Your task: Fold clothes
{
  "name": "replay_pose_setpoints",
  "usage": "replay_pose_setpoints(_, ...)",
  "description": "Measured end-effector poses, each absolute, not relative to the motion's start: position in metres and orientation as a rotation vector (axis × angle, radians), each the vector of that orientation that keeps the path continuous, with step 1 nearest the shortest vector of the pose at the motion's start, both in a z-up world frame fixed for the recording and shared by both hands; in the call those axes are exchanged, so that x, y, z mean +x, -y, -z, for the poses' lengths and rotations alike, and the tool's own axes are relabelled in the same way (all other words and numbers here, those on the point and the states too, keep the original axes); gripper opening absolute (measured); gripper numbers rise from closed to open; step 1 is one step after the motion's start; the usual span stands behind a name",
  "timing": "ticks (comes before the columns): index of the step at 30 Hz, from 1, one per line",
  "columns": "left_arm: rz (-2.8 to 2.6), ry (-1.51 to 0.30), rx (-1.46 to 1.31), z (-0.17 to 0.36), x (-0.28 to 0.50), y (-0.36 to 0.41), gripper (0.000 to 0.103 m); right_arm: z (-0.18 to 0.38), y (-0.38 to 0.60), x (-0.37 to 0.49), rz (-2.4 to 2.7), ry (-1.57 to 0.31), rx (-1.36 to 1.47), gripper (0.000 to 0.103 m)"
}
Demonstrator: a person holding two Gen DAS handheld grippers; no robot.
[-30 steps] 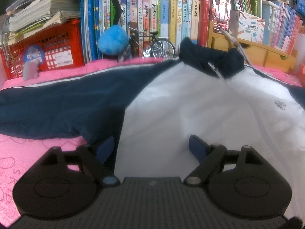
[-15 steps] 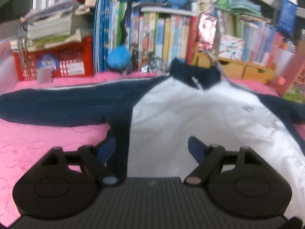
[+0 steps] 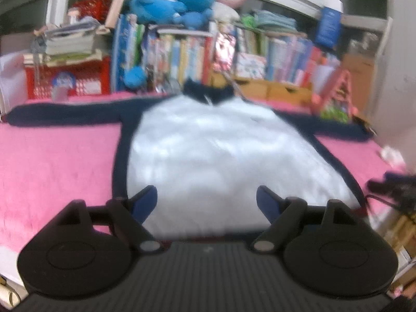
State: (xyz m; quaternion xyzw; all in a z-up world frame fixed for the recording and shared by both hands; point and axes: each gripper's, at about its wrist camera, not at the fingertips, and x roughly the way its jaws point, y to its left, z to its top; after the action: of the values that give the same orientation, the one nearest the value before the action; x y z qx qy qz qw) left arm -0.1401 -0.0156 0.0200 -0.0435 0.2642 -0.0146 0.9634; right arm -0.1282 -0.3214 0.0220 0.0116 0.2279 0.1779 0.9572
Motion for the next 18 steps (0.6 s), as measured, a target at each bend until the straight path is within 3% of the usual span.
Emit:
replay_pose_setpoints(5, -0.026, -0.536, -0.062, -0.016, -0.141, 0.020, 0.084, 0.008, 0.294, -0.149, -0.252, -0.546, -0.002, 0.098)
replay_pose_setpoints(18, -0.040, -0.589, -0.053, 0.000, -0.149, 0.029, 0.085, 0.006, 0.270, -0.167, -0.273, -0.503, -0.017, 0.100)
